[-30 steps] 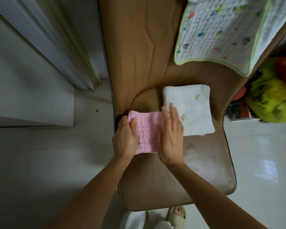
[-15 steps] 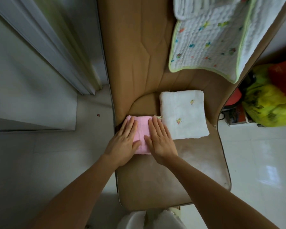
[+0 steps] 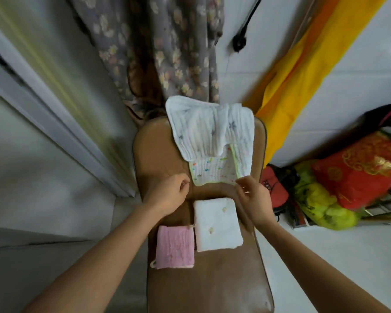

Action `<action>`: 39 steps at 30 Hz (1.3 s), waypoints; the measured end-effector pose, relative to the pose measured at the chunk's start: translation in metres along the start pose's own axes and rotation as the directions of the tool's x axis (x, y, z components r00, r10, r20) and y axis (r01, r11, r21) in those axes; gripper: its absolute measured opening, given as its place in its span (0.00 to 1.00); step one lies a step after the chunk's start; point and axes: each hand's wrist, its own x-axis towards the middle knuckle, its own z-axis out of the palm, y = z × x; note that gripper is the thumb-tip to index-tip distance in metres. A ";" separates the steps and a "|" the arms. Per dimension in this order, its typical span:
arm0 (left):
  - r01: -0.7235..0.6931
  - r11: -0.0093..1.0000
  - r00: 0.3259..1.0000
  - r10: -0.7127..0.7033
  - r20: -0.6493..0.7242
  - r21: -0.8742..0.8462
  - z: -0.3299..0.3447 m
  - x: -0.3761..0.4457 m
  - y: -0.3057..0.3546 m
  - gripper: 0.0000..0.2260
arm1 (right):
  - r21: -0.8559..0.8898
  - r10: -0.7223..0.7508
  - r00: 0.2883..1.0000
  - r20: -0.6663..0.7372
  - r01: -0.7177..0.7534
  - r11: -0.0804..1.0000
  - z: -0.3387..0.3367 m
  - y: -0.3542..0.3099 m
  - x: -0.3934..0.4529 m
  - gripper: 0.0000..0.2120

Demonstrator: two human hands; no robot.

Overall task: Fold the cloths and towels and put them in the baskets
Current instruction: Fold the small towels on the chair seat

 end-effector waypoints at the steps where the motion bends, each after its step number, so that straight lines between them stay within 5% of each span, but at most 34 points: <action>1: -0.016 1.000 0.999 0.016 -0.043 -0.001 -0.013 0.008 0.014 0.10 | 0.019 0.006 0.999 -0.037 -0.005 1.000 -0.015 -0.005 0.011 0.07; 9: -0.084 0.981 0.983 0.110 -0.146 0.173 -0.053 0.064 0.093 0.17 | 0.207 0.109 0.986 -0.123 -0.082 0.975 -0.069 -0.039 0.104 0.11; 15: 0.003 0.993 0.993 0.011 -0.121 0.115 -0.054 0.078 0.100 0.18 | -0.016 -0.101 0.992 -0.080 0.100 0.995 -0.055 -0.058 0.136 0.13; 20: 0.059 0.996 0.992 -0.050 -0.116 0.072 -0.071 0.077 0.093 0.19 | -0.090 -0.070 0.995 -0.076 0.063 0.994 -0.054 -0.070 0.136 0.10; 23: 0.060 0.997 0.994 -0.056 -0.094 0.041 -0.083 0.077 0.092 0.20 | 0.014 -0.018 0.998 -0.053 0.019 1.000 -0.058 -0.074 0.134 0.08; 28: -0.089 0.994 0.993 0.084 -0.079 -0.060 -0.104 0.078 0.107 0.23 | 0.319 -0.200 0.975 0.100 0.159 0.934 -0.081 -0.091 0.131 0.06; 33: 0.000 0.801 0.987 0.096 0.129 -0.599 -0.148 0.072 0.133 0.36 | 0.732 -0.343 0.778 0.526 -0.210 0.648 -0.145 -0.136 0.117 0.02; 36: -0.026 0.832 0.964 0.168 0.207 -0.554 -0.167 0.056 0.139 0.34 | 0.698 -0.404 0.650 0.643 -0.280 0.660 -0.180 -0.152 0.105 0.03; 39: -0.134 0.927 0.935 0.235 0.265 -0.350 -0.173 0.031 0.143 0.23 | 0.647 -0.414 0.609 0.676 -0.223 0.729 -0.200 -0.159 0.086 0.03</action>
